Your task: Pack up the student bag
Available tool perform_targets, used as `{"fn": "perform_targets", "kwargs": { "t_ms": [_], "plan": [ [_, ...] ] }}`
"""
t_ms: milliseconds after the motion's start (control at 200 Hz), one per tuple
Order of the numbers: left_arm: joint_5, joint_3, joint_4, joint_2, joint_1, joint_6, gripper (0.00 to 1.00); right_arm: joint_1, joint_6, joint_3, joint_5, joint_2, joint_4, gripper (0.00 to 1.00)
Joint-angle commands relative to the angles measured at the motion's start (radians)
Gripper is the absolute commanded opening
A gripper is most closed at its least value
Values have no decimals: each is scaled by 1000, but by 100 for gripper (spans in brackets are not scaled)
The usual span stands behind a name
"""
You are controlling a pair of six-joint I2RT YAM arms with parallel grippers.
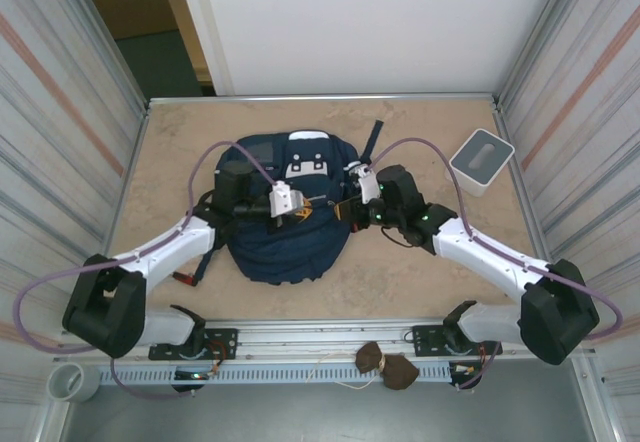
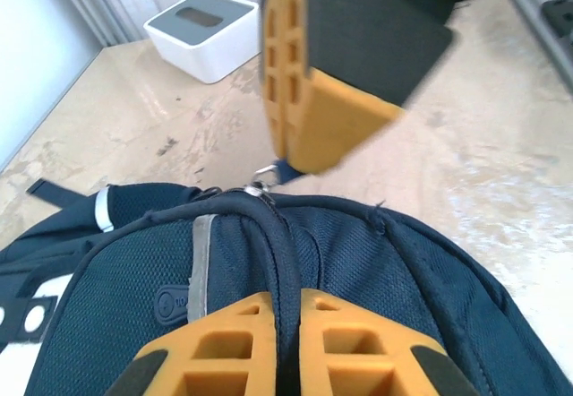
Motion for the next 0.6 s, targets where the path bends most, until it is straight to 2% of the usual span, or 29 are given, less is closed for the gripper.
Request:
{"fn": "perform_targets", "kwargs": {
  "t_ms": [0,321,471,591],
  "plan": [
    [151,-17,80,-58,55,-23,3,-94,-35,42,38,24,-156,0],
    [239,7,109,8,72,-85,4,-148,66,189,71,275,-171,0],
    [239,14,91,17,69,-75,4,-153,29,151,-6,232,-126,0],
    [238,13,86,17,71,-63,4,-165,-96,129,-175,160,-121,18]
  ]
}}
